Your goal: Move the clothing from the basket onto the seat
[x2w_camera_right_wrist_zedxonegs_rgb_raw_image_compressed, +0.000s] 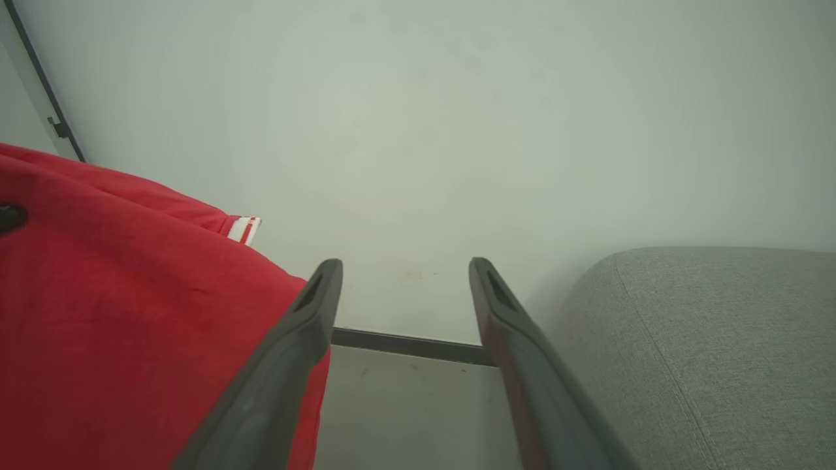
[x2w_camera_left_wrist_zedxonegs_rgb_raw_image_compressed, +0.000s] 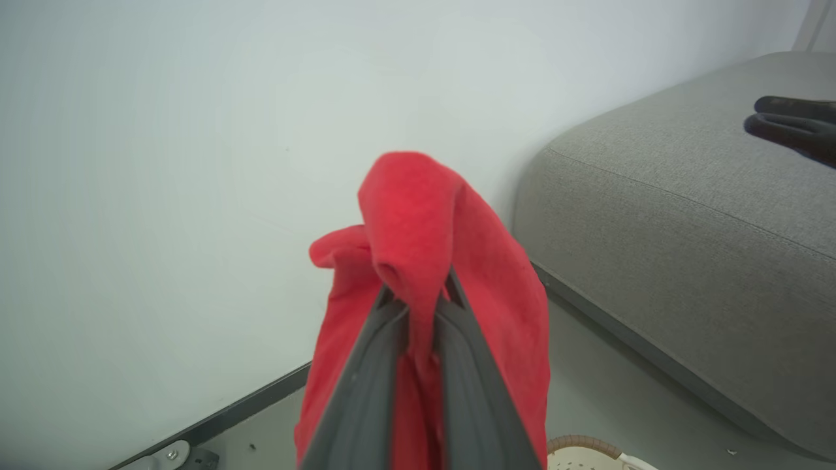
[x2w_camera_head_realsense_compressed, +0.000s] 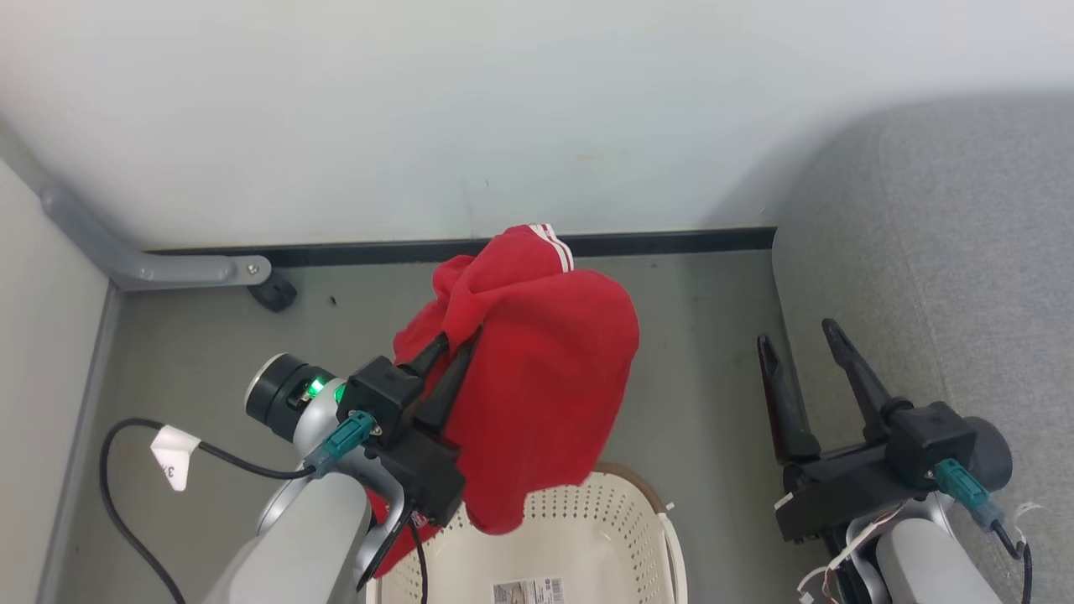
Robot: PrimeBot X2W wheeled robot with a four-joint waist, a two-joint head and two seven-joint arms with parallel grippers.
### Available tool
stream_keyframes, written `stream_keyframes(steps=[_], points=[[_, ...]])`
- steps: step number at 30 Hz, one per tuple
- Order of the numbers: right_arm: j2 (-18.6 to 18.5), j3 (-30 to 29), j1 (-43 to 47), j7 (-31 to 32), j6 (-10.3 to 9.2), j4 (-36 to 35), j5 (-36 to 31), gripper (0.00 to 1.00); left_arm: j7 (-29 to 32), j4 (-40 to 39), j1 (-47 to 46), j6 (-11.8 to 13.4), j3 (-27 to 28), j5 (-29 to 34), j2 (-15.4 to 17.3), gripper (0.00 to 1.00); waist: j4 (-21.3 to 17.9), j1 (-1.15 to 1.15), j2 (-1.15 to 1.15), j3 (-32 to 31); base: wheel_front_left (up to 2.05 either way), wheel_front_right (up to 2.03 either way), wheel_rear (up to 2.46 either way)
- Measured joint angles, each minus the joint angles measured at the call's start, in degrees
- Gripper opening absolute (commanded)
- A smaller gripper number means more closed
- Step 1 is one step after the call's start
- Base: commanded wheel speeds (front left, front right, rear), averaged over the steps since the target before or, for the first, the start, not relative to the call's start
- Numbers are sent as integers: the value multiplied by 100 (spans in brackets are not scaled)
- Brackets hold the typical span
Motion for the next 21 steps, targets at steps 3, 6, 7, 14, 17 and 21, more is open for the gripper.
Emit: stream_keyframes(steps=[3,6,7,14,17,21], points=[[41,42,202,0,43,45,18,100,0,-164,83,0,-130,-113,63,0,-2,0,0,-341,0,0,0],[41,45,346,0,49,43,64,100,10,-302,215,0,-241,-270,94,0,-15,0,0,-574,0,0,0],[41,46,396,0,63,37,67,100,31,-349,246,-1,-274,-315,121,0,-21,0,0,-643,0,0,0],[22,107,550,0,143,1,66,100,226,-772,260,-1,-476,-439,245,0,-83,0,0,-962,0,0,0],[-3,127,543,0,181,12,66,100,316,-942,255,-1,-556,-487,275,0,-110,0,0,-993,0,0,0],[-76,136,511,0,253,32,69,100,415,-1126,225,-1,-631,-638,347,0,-129,1,0,-987,0,0,0]])
